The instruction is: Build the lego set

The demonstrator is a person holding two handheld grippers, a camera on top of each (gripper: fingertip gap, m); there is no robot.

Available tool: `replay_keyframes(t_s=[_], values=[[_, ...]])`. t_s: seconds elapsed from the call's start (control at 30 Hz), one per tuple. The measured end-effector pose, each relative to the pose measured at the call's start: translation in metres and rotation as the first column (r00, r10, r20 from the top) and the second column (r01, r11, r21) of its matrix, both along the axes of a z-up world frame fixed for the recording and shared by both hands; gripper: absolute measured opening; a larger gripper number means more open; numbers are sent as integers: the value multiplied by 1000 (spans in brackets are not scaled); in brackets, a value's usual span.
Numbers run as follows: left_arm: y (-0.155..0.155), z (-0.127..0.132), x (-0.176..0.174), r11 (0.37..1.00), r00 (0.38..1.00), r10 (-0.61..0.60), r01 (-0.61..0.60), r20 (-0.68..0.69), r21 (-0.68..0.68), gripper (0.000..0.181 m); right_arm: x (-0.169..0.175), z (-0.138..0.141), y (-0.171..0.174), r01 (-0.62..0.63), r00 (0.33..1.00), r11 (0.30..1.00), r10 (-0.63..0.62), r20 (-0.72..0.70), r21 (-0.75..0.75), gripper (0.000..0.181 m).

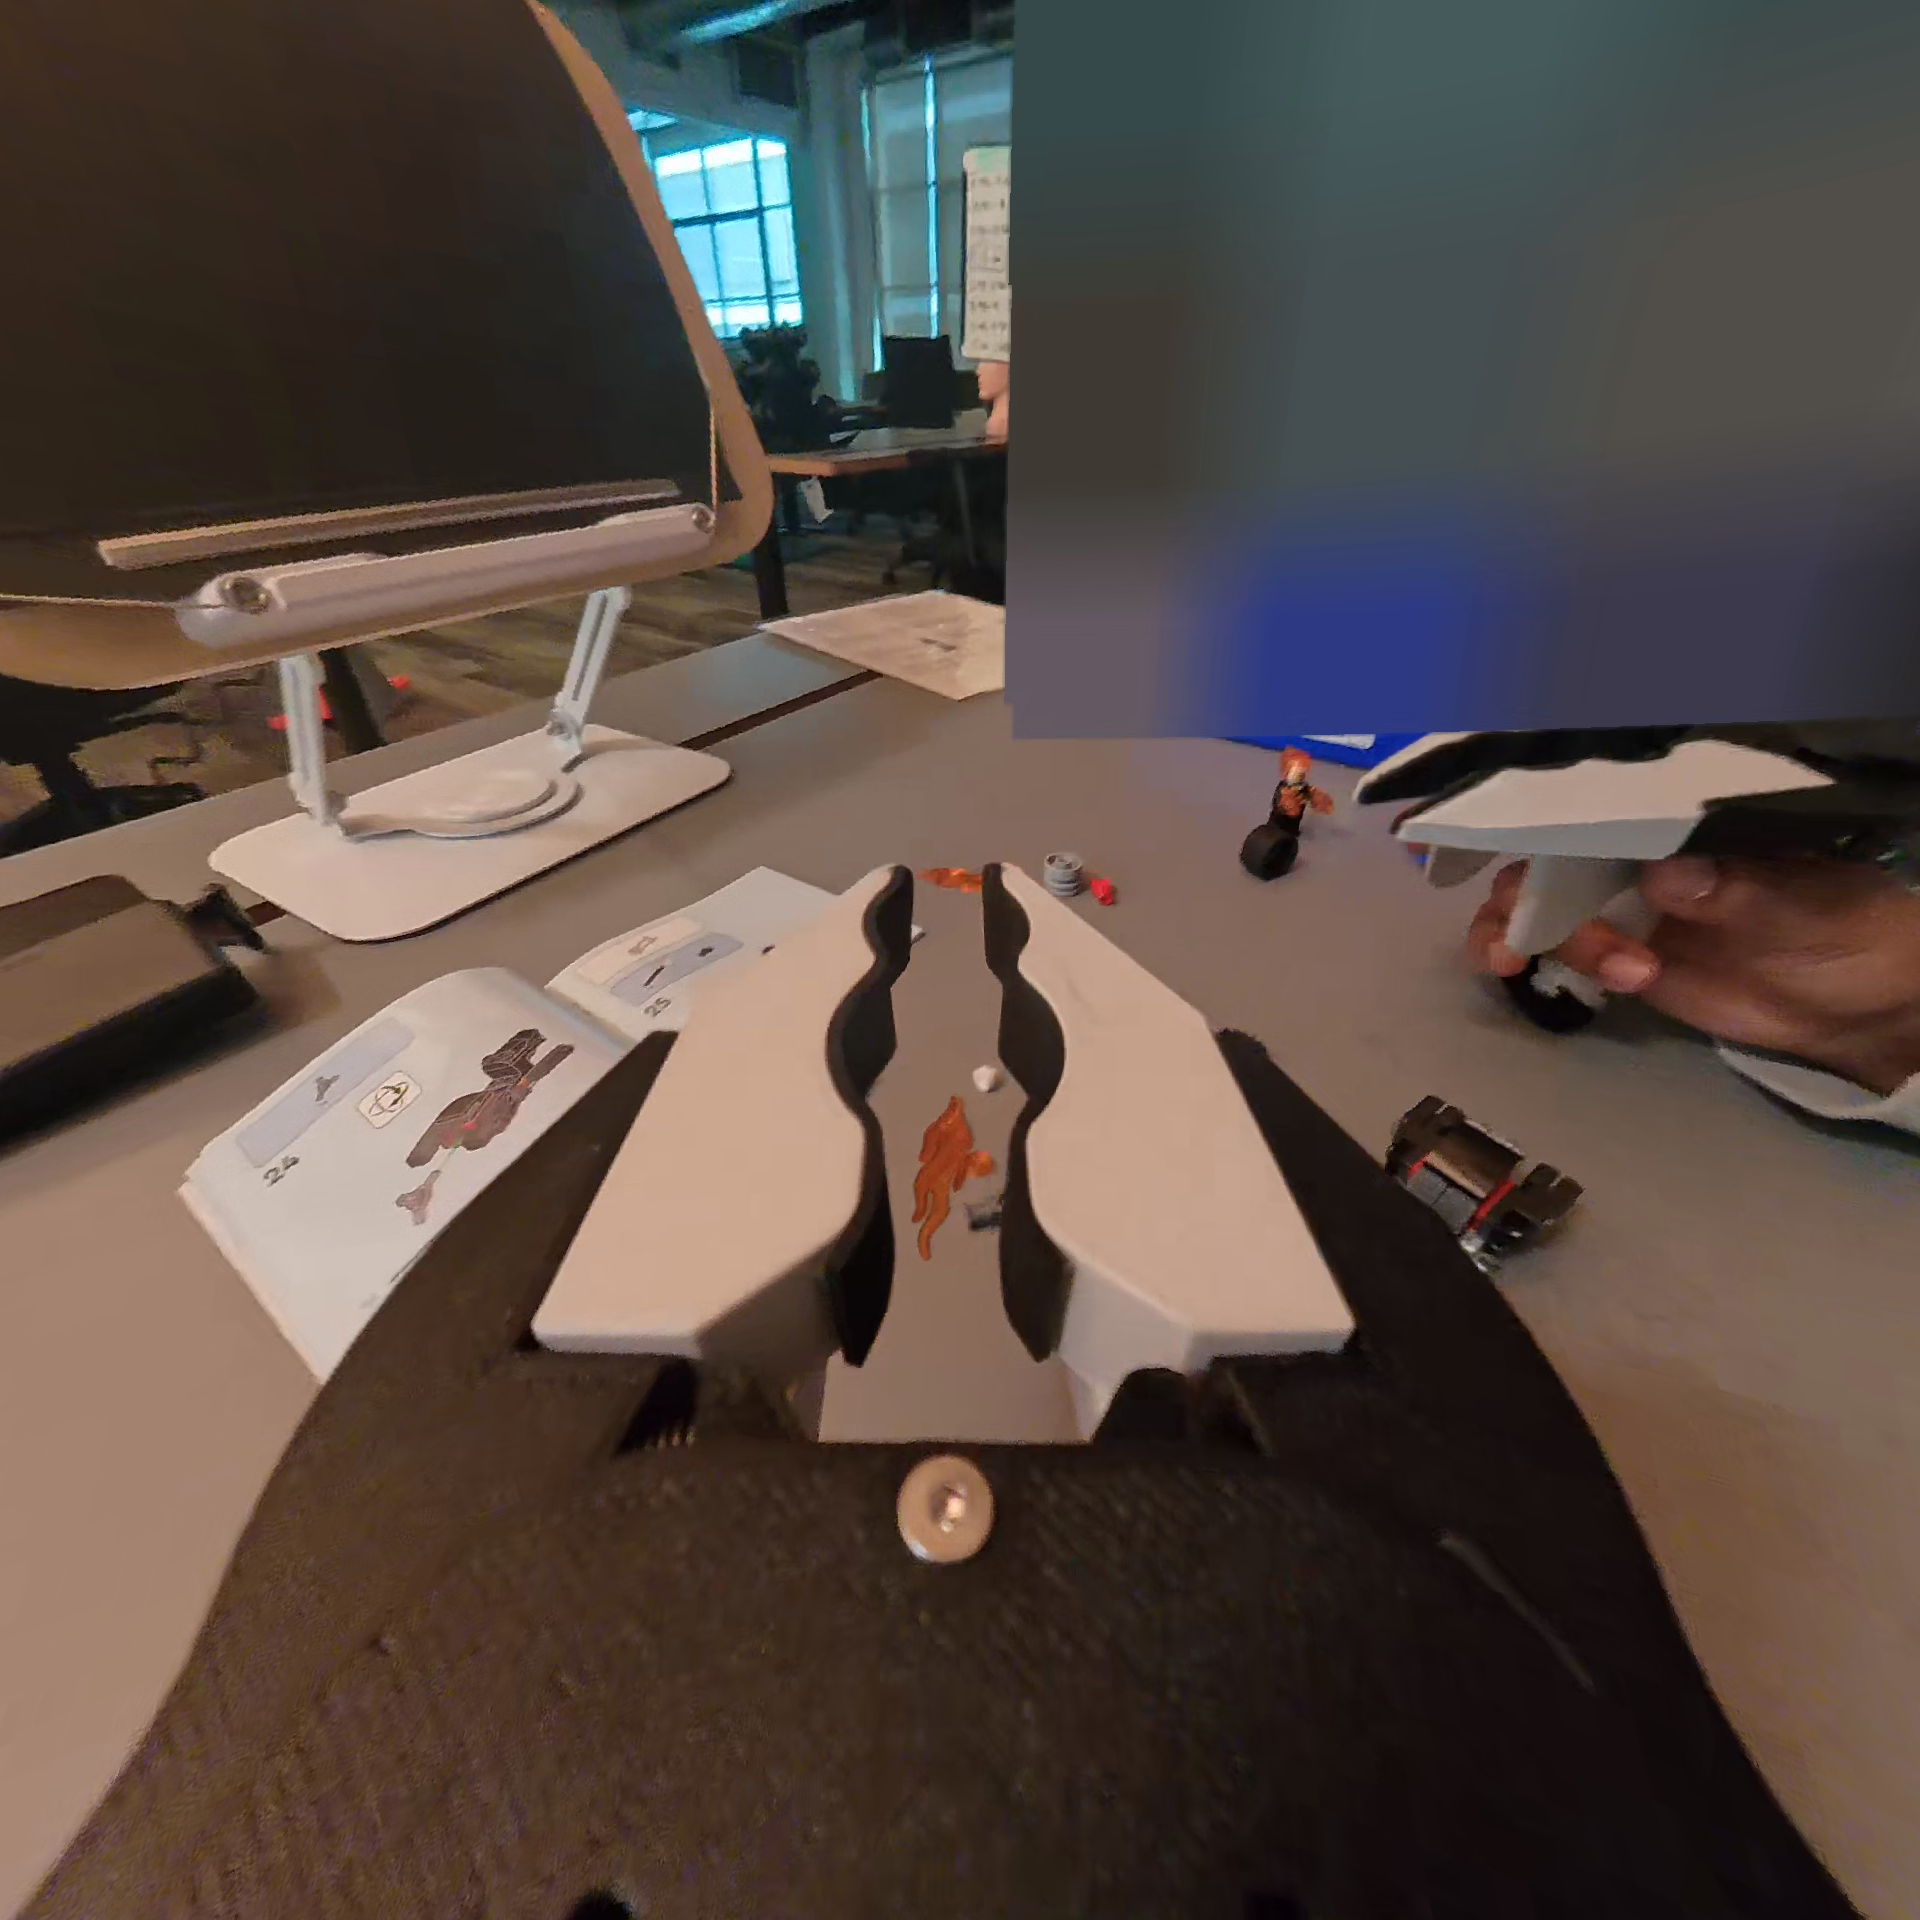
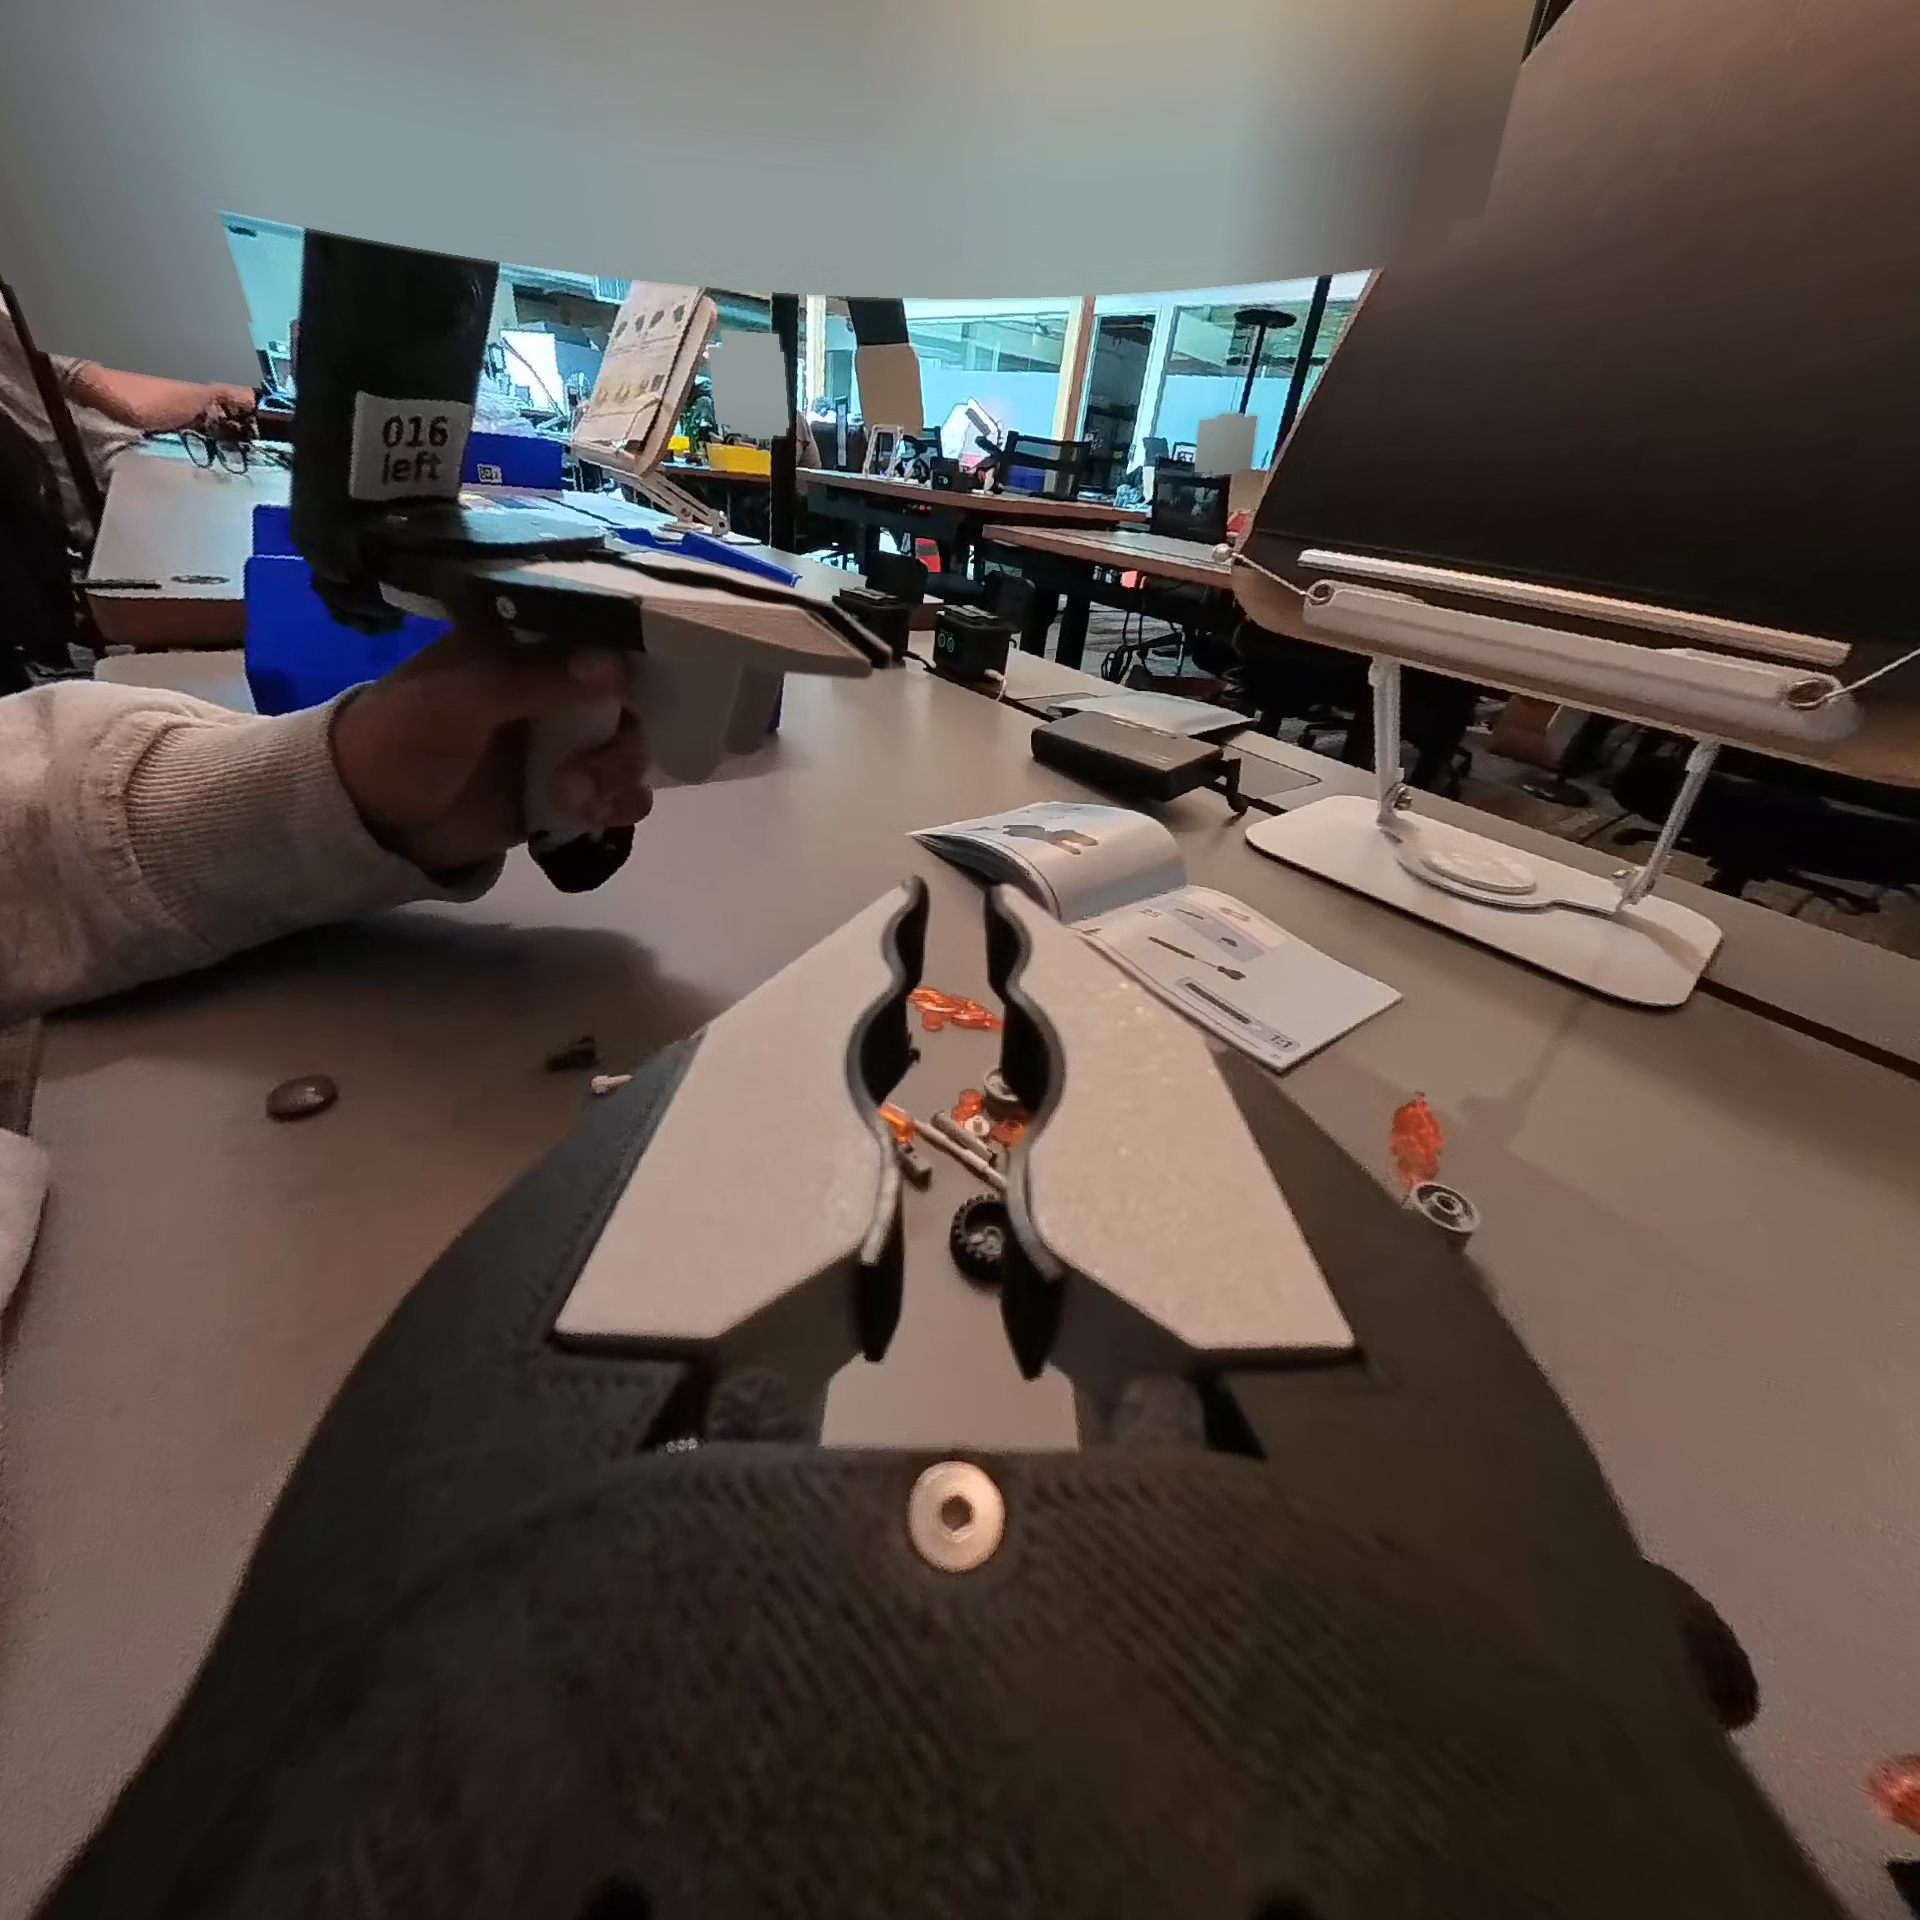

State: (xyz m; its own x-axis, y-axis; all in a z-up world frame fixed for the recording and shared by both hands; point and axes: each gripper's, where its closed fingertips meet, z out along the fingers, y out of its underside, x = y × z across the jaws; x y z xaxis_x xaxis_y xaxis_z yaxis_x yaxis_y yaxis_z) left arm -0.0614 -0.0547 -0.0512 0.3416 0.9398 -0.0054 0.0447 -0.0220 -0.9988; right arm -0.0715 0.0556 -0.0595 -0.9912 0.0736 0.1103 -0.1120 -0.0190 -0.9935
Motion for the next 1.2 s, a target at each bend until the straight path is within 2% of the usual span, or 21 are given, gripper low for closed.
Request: replay_keyframes(t_s=[0.07,0.23,0.43,0.57,0.7,0.8,1.03,1.2], values=[[2,2,2,999,1000,-27,27,-10,26,13,0,1,1,-3,1000,1000,3,11,-10,0],[-4,2,0,999,1000,-1,2,-11,41,19,-3,0,0,7,999,1000,-7,40,-4,0],[8,5,7,978,991,-126,118,36,173,3,-7,-1,0,34,998,999,-35,45,11,0],[3,9,9,966,991,-131,122,25,228,2,-15,-2,1,81,995,996,-83,61,24,0],[0,9,9,975,995,-94,87,25,202,1,-21,-3,3,125,990,991,-127,62,42,0],[4,0,7,980,991,-104,87,85,181,1,-26,-4,5,157,985,986,-160,66,48,0],[3,1,7,983,993,-87,74,73,166,0,-38,-3,9,239,966,970,-243,87,49,0],[7,-3,8,977,986,-123,100,112,188,0,-48,-5,11,305,946,950,-310,96,59,0]])
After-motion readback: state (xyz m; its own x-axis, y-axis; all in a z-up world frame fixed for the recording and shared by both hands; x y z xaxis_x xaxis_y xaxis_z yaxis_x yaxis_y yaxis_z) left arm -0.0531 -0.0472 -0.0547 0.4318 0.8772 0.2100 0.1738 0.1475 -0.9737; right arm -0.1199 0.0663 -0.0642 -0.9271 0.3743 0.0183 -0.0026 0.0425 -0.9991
